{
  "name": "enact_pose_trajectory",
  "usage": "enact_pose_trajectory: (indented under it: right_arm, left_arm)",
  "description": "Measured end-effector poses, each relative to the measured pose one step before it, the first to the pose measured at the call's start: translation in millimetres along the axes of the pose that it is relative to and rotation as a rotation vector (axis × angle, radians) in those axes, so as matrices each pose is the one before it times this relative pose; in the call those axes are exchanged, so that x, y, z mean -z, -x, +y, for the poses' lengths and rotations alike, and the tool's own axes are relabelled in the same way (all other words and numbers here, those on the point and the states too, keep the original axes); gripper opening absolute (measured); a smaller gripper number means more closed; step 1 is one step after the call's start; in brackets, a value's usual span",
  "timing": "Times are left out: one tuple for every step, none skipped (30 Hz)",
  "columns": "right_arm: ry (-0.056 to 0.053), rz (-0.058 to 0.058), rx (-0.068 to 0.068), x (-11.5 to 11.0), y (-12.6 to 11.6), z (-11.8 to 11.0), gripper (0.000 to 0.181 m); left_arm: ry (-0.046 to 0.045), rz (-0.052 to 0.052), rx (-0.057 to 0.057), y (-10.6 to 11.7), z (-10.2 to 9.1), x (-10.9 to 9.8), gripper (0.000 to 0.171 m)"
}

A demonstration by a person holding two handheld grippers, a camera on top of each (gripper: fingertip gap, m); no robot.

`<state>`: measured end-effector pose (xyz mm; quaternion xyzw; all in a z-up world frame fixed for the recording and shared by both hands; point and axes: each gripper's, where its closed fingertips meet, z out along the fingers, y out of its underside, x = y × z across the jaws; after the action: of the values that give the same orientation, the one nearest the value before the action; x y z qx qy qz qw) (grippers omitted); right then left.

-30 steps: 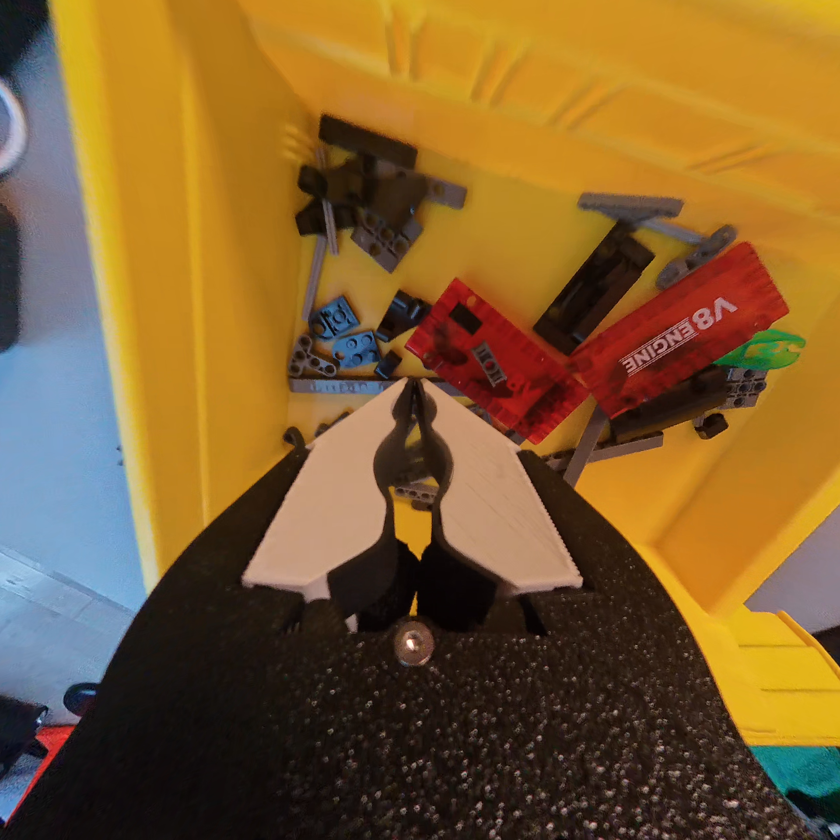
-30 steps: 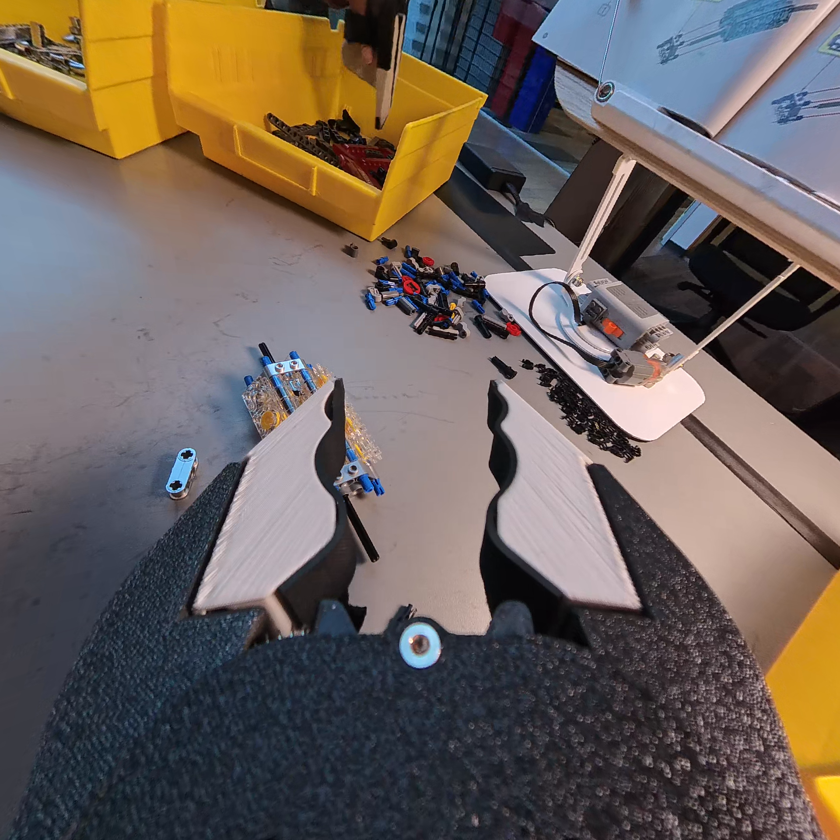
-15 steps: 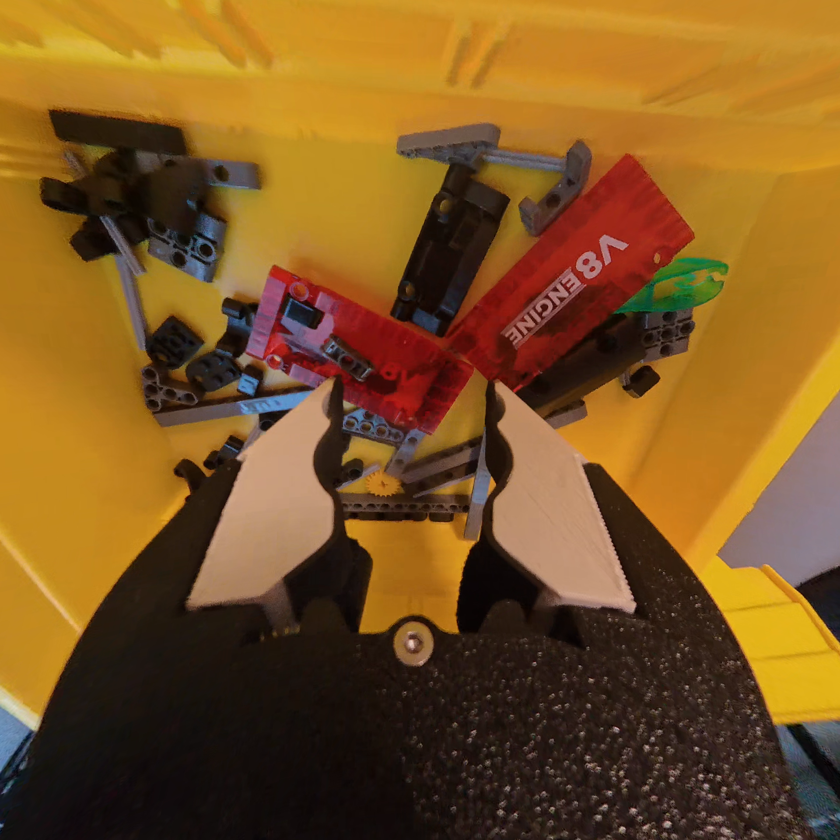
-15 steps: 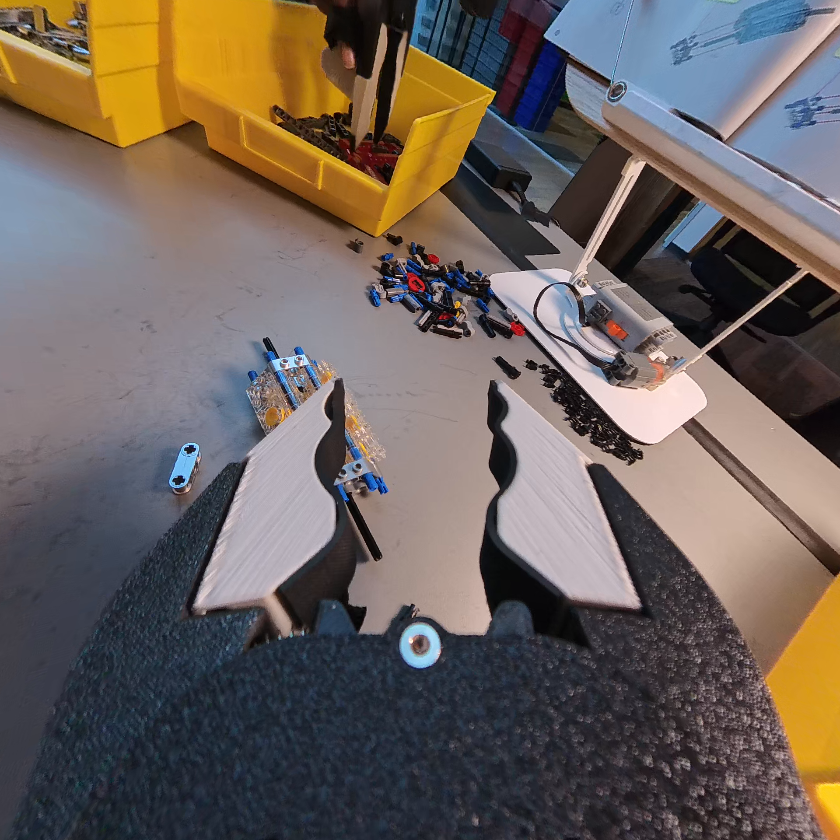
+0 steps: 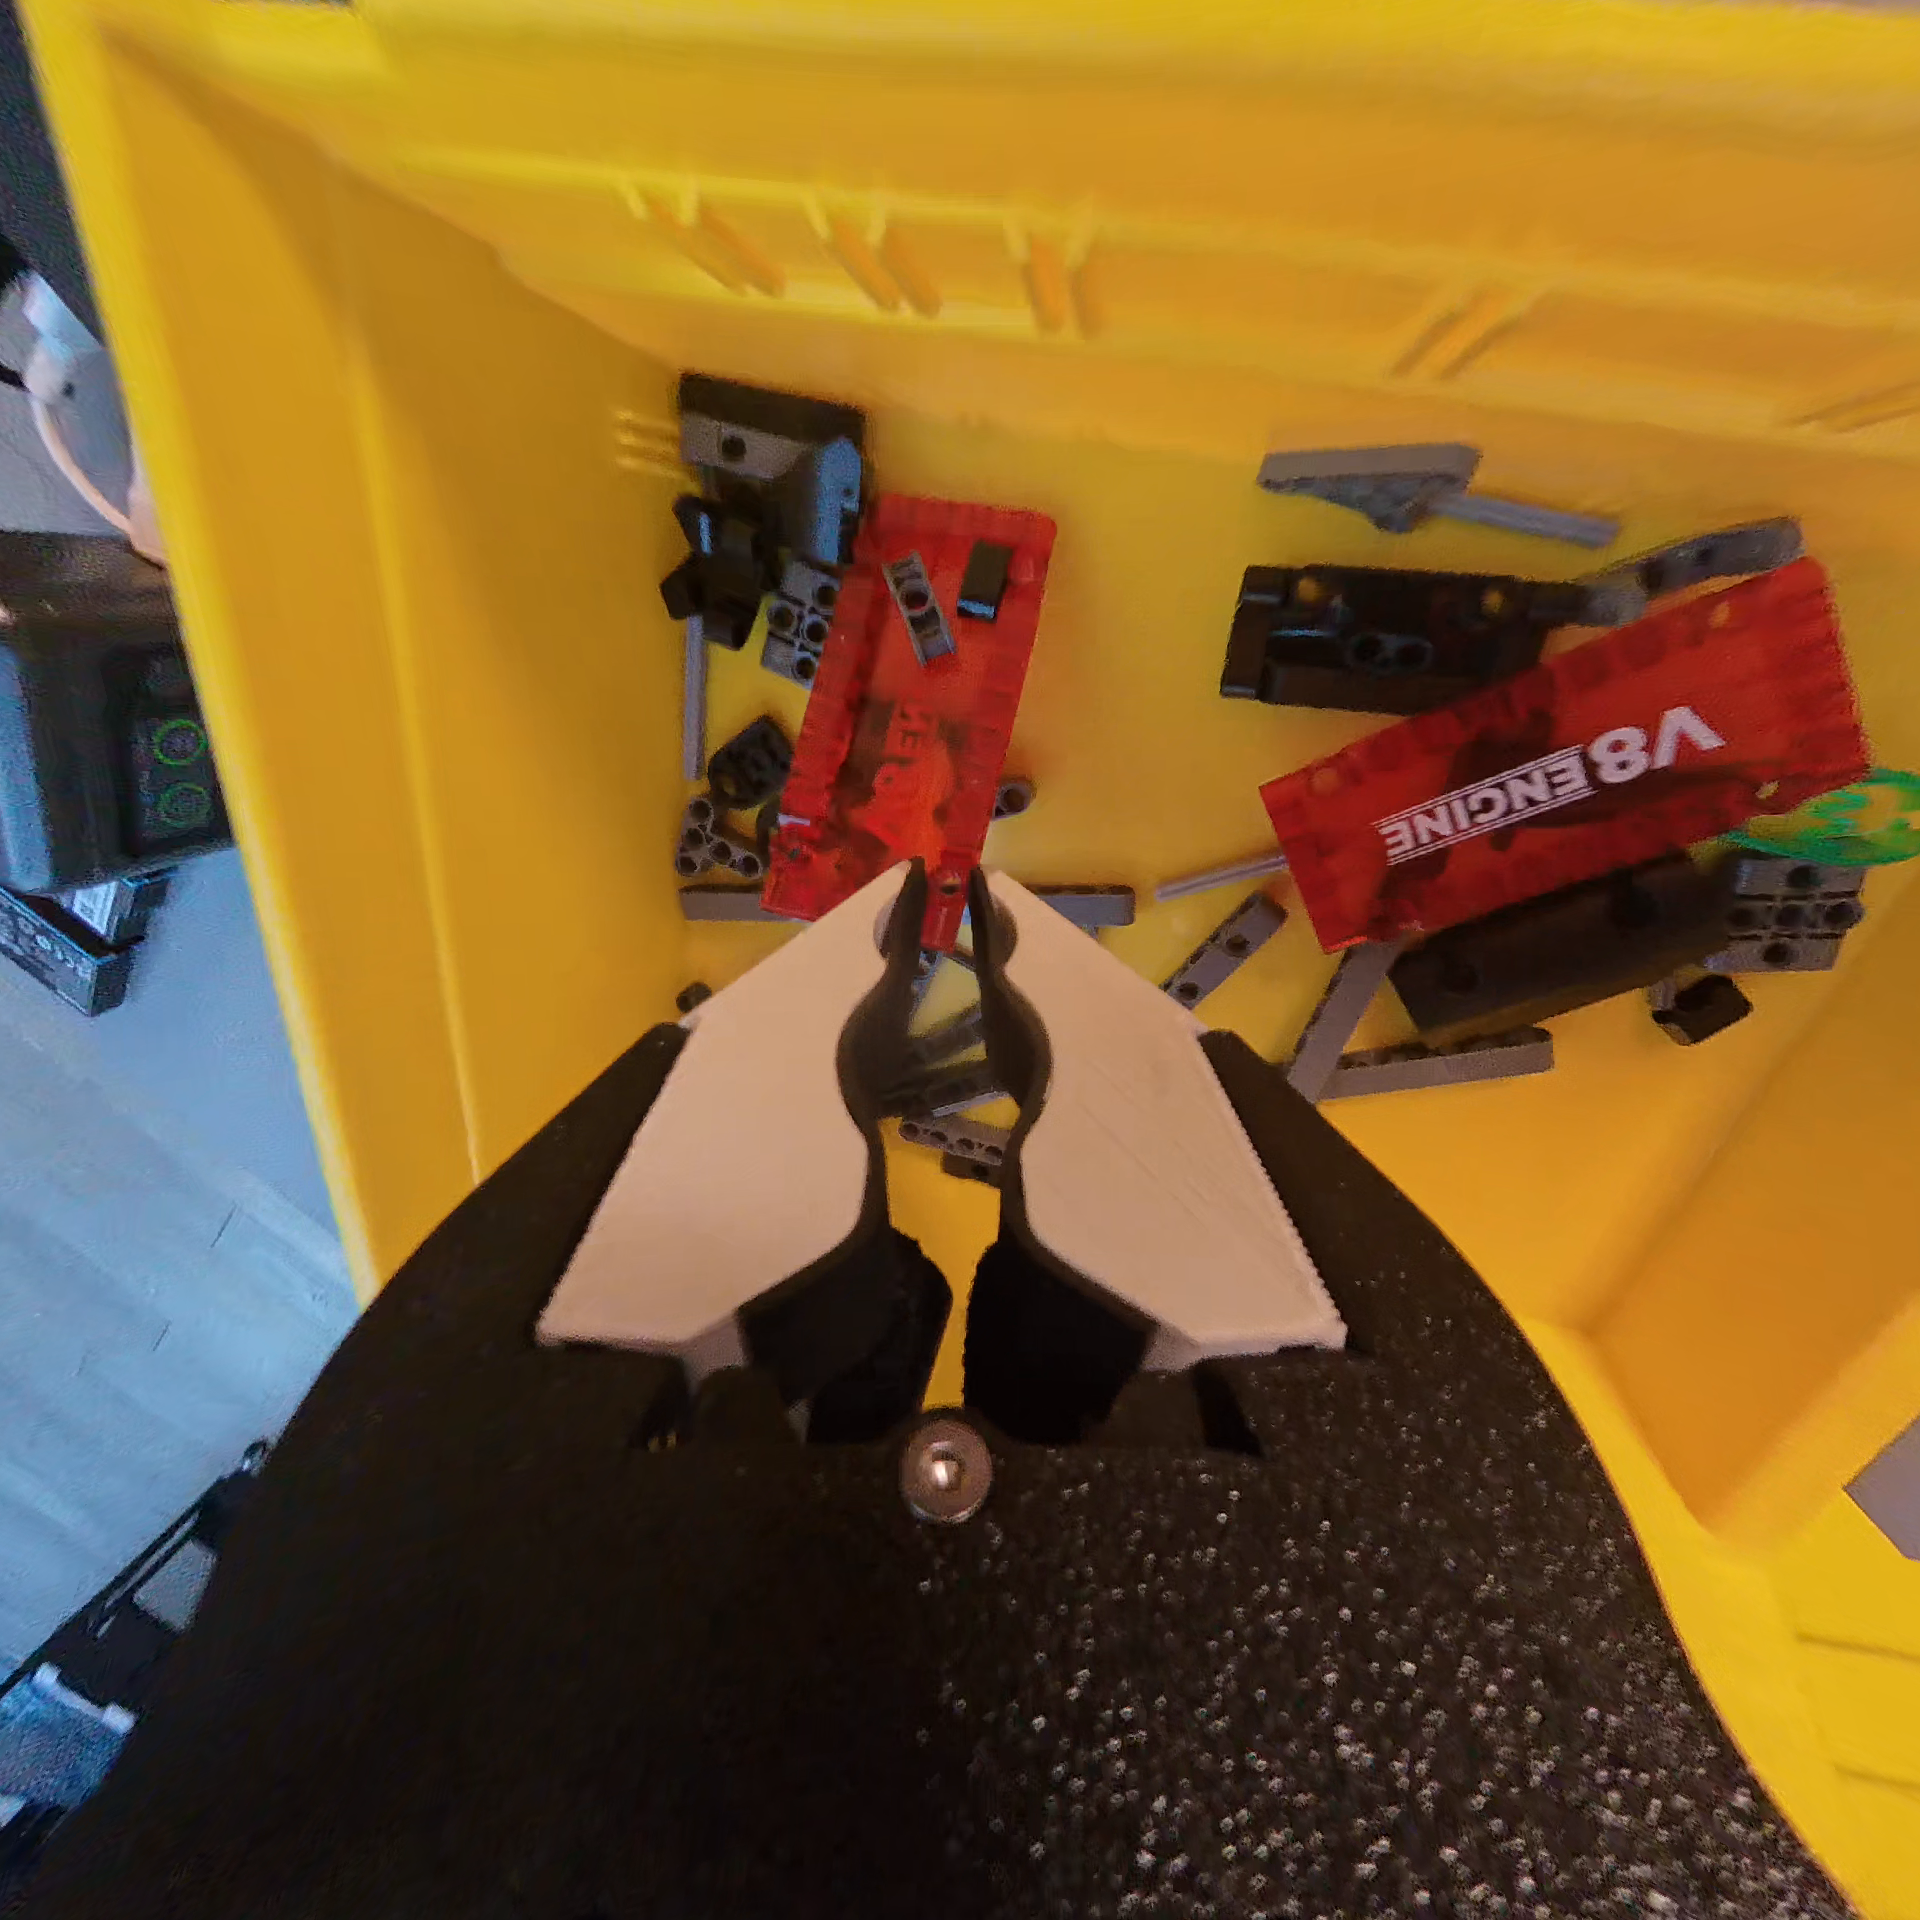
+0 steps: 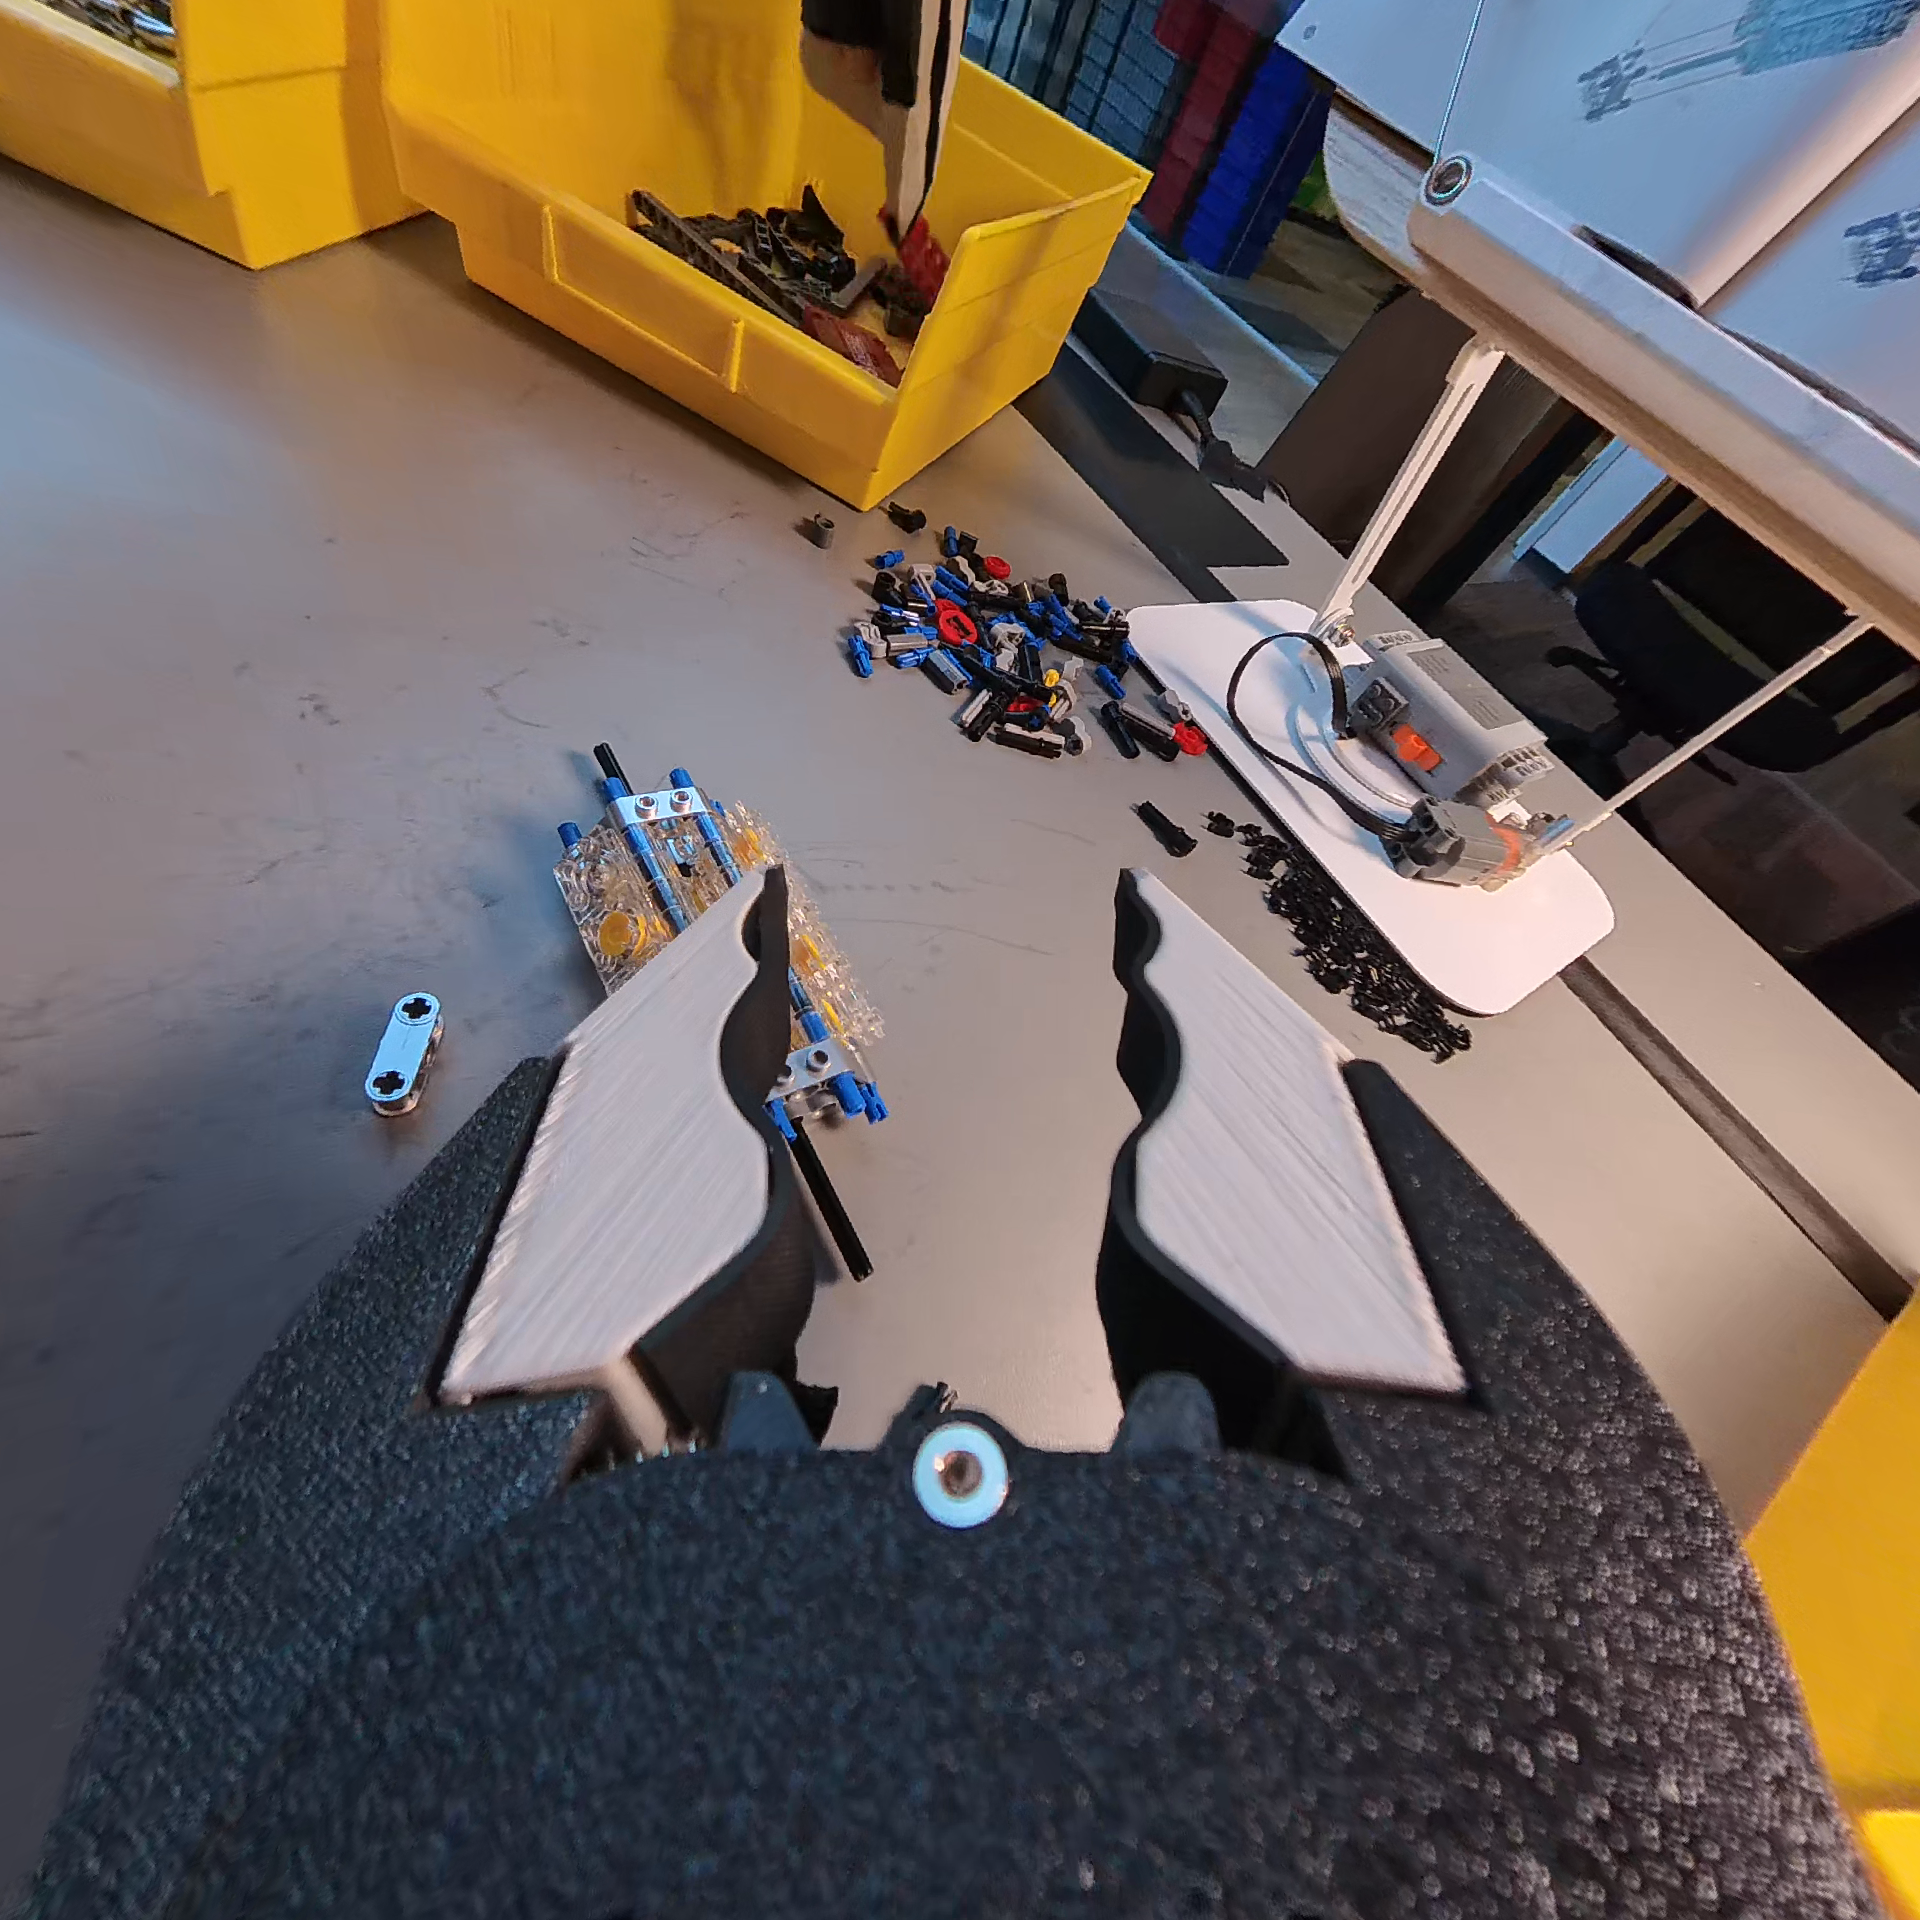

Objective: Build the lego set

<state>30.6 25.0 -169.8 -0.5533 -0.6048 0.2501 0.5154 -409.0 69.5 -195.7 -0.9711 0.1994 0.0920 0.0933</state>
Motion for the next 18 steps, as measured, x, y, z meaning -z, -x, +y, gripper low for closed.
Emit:
enact_pose_trajectory:
  right_arm:
    - [0.0042,-0.0002,0.0039,-0.48,0.25,0.77,0.061]
    - [0.0048,-0.0003,0.0046,-0.54,0.36,0.87,0.061]
    - [0.005,-0.0002,0.0061,-0.47,0.41,0.84,0.061]
    - [0.0043,0.0002,0.0066,-0.26,0.45,0.67,0.061]
    - [0.0029,0.0,0.0062,-0.09,0.63,0.41,0.061]
    - [0.0004,0.0002,0.0053,0.32,0.59,-0.02,0.06]
    - [-0.0012,0.001,0.0035,0.34,0.26,-0.16,0.06]
    - [-0.0023,0.0013,0.0006,0.53,-0.1,-0.32,0.06]
    - [-0.0026,0.0018,-0.0025,0.44,-0.49,-0.38,0.06]
    - [-0.0021,0.0015,-0.0046,0.45,-0.68,-0.16,0.061]
    - [-0.0015,0.002,-0.0052,0.2,-0.88,-0.25,0.061]
    - [-0.0008,0.0021,-0.0051,0.22,-0.87,-0.05,0.061]
    - [0.0002,0.0016,-0.0041,0.04,-0.61,-0.02,0.061]
    - [0.0013,0.0014,-0.0027,-0.22,-0.44,0.24,0.061]
    - [0.0027,0.0008,-0.0015,-0.41,-0.27,0.36,0.061]
    - [0.0037,0.0001,0.0001,-0.53,0.01,0.53,0.061]
    - [0.0037,0.0004,0.0018,-0.57,0.17,0.49,0.061]
    - [0.0032,0.0017,0.0045,-0.56,-0.05,0.6,0.061]
  left_arm:
    - [-0.02875,0.0077,-0.0051,-2.19,-3.59,5.58,0.007]
    - [-0.01939,0.0203,-0.0163,-5.91,-2.36,4.95,0.013]
    - [-0.00859,0.0226,-0.0182,-7.96,-1.06,3.77,0.02]
    - [-0.00542,0.0282,-0.0208,-10.57,-0.67,2.78,0.023]
    - [-0.01177,0.0478,-0.0332,-15.69,-1.41,1.6,0.024]
    - [-0.01236,0.0564,-0.0413,-19.09,-1.41,0.32,0.025]
    - [-0.0027,0.0423,-0.0422,-18.0,-0.47,-1.73,0.025]
    - [0.00342,0.0304,-0.0524,-17.1,0.13,-3.28,0.026]
    - [0.00346,0.0236,-0.0613,-16.58,-0.13,-4.15,0.027]
    - [-0.00082,0.0197,-0.0608,-15.53,-1.29,-4.45,0.028]
    - [-0.00643,0.0183,-0.0529,-13.97,-2.41,-4.51,0.029]
    - [-0.00532,0.0086,-0.0398,-10.26,-2.42,-4.55,0.032]
    - [-0.00111,-0.0141,-0.0331,-4.51,-1.68,-4.46,0.025]
    - [0.00657,-0.0294,-0.0341,-0.19,0.46,-4.06,0.021]
    - [0.0099,-0.0215,-0.0269,0.68,1.86,-3.95,0.018]
    - [0.00254,-0.0007,-0.0139,-0.35,1.8,-3.72,0.015]
    - [-0.00623,0.0127,-0.0061,-0.89,1.14,-3.85,0.012]
    - [-0.017,0.0214,-0.0082,-1.26,0.06,-2.36,0.011]
